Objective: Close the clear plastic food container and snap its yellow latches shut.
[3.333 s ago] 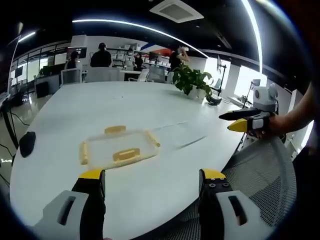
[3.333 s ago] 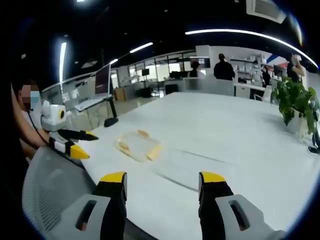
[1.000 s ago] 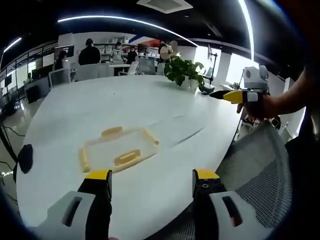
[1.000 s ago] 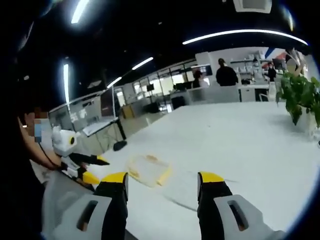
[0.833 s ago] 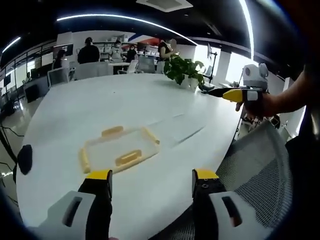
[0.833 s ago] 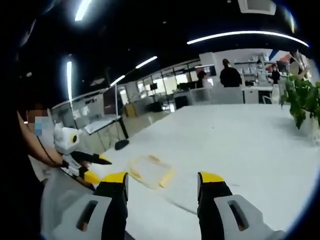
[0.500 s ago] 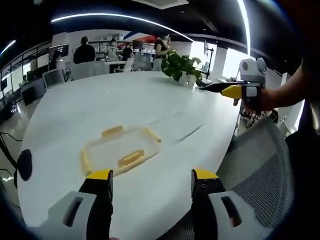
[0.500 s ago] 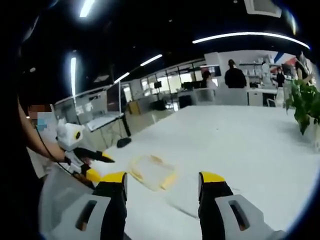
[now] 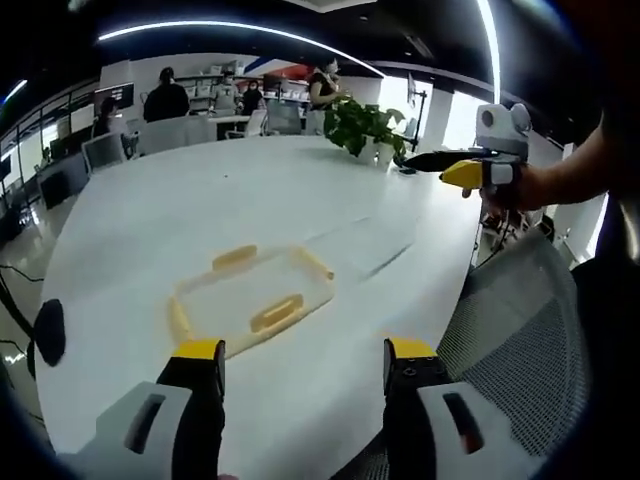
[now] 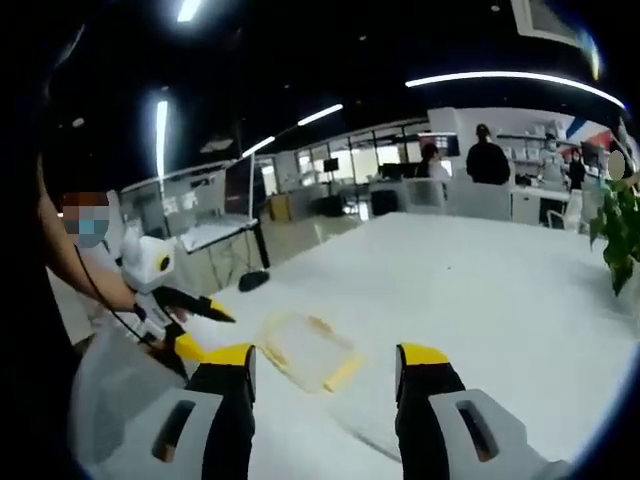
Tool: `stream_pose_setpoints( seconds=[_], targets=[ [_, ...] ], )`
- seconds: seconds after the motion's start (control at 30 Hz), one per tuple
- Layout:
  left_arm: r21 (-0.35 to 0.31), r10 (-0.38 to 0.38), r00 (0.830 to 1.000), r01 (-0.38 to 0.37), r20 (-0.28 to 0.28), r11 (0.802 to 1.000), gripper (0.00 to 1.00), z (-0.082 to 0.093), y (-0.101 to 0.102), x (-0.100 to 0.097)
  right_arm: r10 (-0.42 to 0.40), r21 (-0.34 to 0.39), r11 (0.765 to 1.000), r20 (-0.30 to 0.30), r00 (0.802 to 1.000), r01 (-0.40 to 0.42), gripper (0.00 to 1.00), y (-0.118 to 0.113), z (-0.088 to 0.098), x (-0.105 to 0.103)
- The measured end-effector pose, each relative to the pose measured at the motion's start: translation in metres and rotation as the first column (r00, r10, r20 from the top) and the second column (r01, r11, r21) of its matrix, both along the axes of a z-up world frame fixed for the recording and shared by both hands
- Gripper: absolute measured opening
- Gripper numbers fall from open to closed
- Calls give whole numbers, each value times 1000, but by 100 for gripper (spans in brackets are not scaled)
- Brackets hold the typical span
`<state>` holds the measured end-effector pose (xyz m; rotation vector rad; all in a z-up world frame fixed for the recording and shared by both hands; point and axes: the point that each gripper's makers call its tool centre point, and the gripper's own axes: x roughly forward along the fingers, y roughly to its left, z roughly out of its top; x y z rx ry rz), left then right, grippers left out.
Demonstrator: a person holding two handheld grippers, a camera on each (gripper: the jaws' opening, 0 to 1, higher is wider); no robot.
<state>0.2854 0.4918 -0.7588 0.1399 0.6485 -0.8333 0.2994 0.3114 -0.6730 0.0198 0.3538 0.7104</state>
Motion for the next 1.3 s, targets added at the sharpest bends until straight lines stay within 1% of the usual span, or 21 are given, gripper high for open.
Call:
stream_pose_setpoints(
  seconds=[0.13, 0.23, 0.43, 0.6, 0.73, 1.1, 1.3],
  targets=[
    [28, -36, 999, 36, 9, 999, 64, -3, 0, 1, 10, -5, 1000, 1, 1000, -10, 55, 4, -1, 3],
    [32, -40, 999, 40, 2, 999, 64, -6, 4, 4, 17, -7, 1000, -1, 1000, -17, 54, 7, -2, 4],
    [37, -58, 998, 58, -2, 998, 64, -6, 8, 9, 35, -24, 999, -11, 999, -35, 52, 16, -6, 7],
    [43, -73, 997, 73, -8, 996, 63, -7, 11, 14, 34, -21, 999, -7, 999, -34, 51, 17, -6, 11],
    [54, -81, 997, 82, -11, 995, 63, -9, 13, 17, 37, -28, 999, -11, 999, -37, 51, 18, -9, 15],
    [71, -111, 993, 113, -29, 991, 64, -14, 16, 28, 71, -88, 993, -26, 997, -74, 50, 18, -24, 22],
    [101, -140, 990, 143, -33, 985, 64, -19, 18, 32, 102, -118, 987, -35, 994, -106, 50, 22, -33, 26]
  ],
)
